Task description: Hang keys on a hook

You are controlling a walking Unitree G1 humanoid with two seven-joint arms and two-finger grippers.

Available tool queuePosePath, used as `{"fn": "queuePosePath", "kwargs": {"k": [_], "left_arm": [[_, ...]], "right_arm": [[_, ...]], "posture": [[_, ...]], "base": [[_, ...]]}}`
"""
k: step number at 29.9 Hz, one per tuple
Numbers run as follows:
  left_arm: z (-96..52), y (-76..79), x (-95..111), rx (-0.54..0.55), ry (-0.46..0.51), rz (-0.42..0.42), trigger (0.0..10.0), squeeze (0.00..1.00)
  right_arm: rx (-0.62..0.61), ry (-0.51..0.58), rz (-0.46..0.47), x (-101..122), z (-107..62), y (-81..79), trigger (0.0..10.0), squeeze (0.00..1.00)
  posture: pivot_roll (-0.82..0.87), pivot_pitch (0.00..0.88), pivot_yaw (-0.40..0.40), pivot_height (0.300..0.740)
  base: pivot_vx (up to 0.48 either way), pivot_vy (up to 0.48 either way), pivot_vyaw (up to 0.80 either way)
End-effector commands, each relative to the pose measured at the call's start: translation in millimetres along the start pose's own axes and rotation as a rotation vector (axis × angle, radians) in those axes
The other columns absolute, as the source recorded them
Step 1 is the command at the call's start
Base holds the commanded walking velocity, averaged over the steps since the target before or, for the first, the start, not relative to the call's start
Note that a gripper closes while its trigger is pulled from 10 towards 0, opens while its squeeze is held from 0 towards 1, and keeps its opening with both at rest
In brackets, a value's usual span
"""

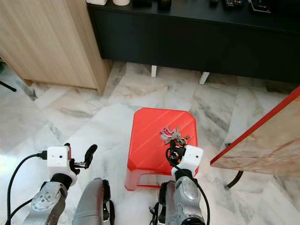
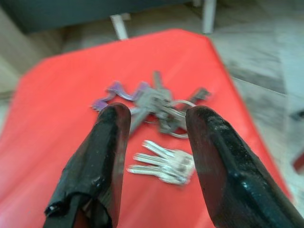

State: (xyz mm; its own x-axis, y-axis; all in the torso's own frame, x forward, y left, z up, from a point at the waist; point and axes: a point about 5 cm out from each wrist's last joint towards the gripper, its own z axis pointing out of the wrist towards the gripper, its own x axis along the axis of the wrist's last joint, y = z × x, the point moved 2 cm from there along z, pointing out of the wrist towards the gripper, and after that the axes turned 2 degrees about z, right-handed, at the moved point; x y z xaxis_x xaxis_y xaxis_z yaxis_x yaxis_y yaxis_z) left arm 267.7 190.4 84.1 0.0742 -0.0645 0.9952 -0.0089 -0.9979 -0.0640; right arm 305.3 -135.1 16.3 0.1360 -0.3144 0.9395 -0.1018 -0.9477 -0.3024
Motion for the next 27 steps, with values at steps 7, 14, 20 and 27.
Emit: {"fn": "queuePosePath", "kwargs": {"k": [7,14,20,27], "left_arm": [[-3.7,-0.2,-9.6,0.004,-0.034,0.02,10.0,0.0],[-3.7,-1.6,-9.3,0.008,-0.035,0.021,10.0,0.0],[-3.6,-3.4,-9.2,0.011,-0.035,0.024,10.0,0.0],[-3.9,-3.6,-9.1,0.012,-0.035,0.023,10.0,0.0]], "right_arm": [[-0.045,-0.122,0.004,-19.6,-5.3,10.5,10.0,0.0],[-0.058,-0.165,0.013,-21.3,-0.3,11.8,10.0,0.0],[-0.074,-0.179,0.012,-19.5,3.3,15.9,10.0,0.0],[-0.09,-0.208,0.016,-23.8,2.0,20.2,10.0,0.0]], "posture": [[0.12,0.255,-0.06,0.622],[0.13,0.256,-0.058,0.622],[0.13,0.256,-0.058,0.622],[0.13,0.256,-0.058,0.622]], "base": [[0.0,0.0,0.0],[0.0,0.0,0.0],[0.0,0.0,0.0],[0.0,0.0,0.0]]}}
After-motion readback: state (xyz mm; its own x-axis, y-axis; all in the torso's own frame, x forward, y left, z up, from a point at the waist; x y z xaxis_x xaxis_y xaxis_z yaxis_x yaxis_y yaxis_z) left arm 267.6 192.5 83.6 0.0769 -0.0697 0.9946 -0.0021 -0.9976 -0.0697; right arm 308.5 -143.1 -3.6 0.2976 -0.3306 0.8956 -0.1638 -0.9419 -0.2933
